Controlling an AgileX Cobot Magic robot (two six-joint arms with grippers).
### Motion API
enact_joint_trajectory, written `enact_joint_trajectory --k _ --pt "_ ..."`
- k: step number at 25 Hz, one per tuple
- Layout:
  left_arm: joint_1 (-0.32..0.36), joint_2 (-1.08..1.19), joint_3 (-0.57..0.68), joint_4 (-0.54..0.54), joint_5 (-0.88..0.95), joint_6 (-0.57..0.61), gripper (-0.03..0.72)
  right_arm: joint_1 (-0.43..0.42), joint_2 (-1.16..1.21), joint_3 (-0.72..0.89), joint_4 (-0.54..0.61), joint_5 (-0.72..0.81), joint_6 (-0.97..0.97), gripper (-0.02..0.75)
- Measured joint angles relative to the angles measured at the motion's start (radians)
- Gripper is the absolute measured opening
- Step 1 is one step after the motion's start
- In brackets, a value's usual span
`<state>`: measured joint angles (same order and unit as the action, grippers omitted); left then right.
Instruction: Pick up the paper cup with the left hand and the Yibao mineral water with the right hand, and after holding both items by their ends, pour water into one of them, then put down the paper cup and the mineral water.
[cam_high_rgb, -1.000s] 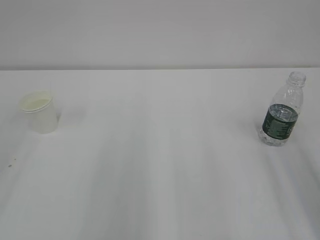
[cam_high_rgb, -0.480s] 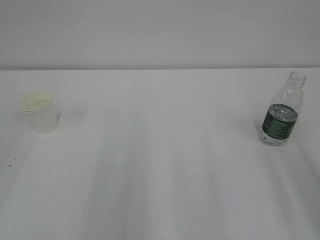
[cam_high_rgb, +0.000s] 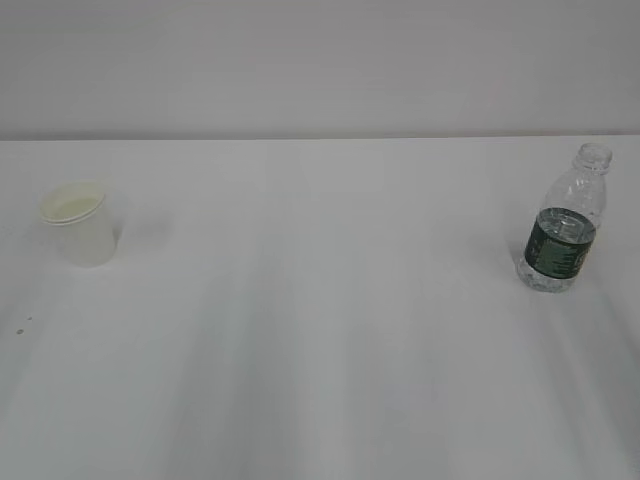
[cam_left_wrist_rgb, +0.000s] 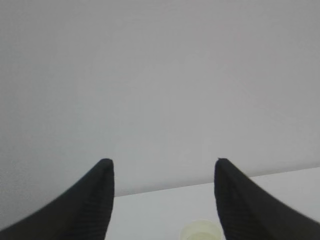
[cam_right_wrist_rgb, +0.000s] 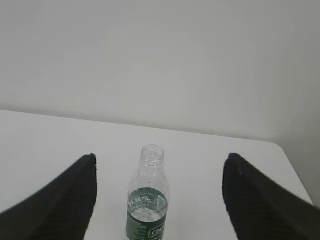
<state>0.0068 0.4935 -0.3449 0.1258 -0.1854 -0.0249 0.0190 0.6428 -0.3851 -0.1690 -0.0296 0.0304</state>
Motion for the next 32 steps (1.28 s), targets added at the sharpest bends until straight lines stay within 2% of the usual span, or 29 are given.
enact_joint_trajectory --k 14,24,32 --pt "0.0 -0.004 0.0 0.0 0.041 0.0 0.456 0.0 -0.07 -0.002 -0.031 0.042 0.0 0.59" --pt "0.0 -0.043 -0.061 -0.007 0.201 0.0 0.456 0.0 -0.18 -0.07 -0.043 0.285 0.0 0.59" --pt "0.0 -0.081 -0.078 -0.079 0.338 0.0 0.456 0.0 -0.235 -0.087 -0.036 0.445 0.0 0.59"
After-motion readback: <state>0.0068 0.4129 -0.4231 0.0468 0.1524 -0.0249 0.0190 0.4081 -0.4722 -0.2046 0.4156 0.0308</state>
